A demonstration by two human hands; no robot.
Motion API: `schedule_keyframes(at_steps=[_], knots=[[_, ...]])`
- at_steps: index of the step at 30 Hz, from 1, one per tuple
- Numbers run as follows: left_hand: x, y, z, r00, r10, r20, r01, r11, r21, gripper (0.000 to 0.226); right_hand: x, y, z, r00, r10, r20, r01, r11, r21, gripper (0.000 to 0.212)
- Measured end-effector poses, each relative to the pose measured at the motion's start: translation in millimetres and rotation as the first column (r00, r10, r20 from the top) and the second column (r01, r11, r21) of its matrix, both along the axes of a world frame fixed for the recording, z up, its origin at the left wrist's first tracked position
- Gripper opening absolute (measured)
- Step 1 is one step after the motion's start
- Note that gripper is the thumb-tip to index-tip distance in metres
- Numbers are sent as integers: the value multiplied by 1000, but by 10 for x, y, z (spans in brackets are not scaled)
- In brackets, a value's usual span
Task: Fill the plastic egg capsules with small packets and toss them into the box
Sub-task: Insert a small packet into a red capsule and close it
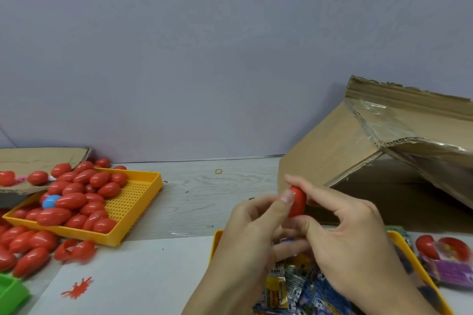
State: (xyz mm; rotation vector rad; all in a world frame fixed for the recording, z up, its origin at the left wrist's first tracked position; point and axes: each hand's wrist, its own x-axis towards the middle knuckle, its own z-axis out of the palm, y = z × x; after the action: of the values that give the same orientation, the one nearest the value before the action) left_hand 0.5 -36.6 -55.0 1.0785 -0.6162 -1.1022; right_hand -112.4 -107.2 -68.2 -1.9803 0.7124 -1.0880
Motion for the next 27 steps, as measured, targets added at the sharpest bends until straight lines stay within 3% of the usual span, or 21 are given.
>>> schedule_keyframes(at_steps=[6,8,10,13,19,23,27], knots=[[17,-8,-17,989,-50,-141,49,999,-10,28,-28,8,11,997,77,-14,-78,996,-31,66],[34,-3,-1,978,3,-206,-6,1000,-16,33,-67,-15,18,991,76,109,-82,995,49,48],[66,1,5,971,67,-228,-73,997,-18,41,-126,-71,38,983,-69,169,68,998,9,23],[103,6,3,962,147,-230,-153,988,-10,49,-214,-123,85,974,-225,-5,223,969,-108,25],[126,18,-16,938,210,-276,-219,976,0,46,-236,-97,59,854,-134,-503,83,989,-124,18],[122,24,-3,931,199,-306,-213,977,-12,47,-228,-95,72,807,-187,-560,112,980,-166,12],[119,24,-7,933,187,-309,-205,978,-26,47,-234,-87,84,798,-169,-579,116,985,-127,23]])
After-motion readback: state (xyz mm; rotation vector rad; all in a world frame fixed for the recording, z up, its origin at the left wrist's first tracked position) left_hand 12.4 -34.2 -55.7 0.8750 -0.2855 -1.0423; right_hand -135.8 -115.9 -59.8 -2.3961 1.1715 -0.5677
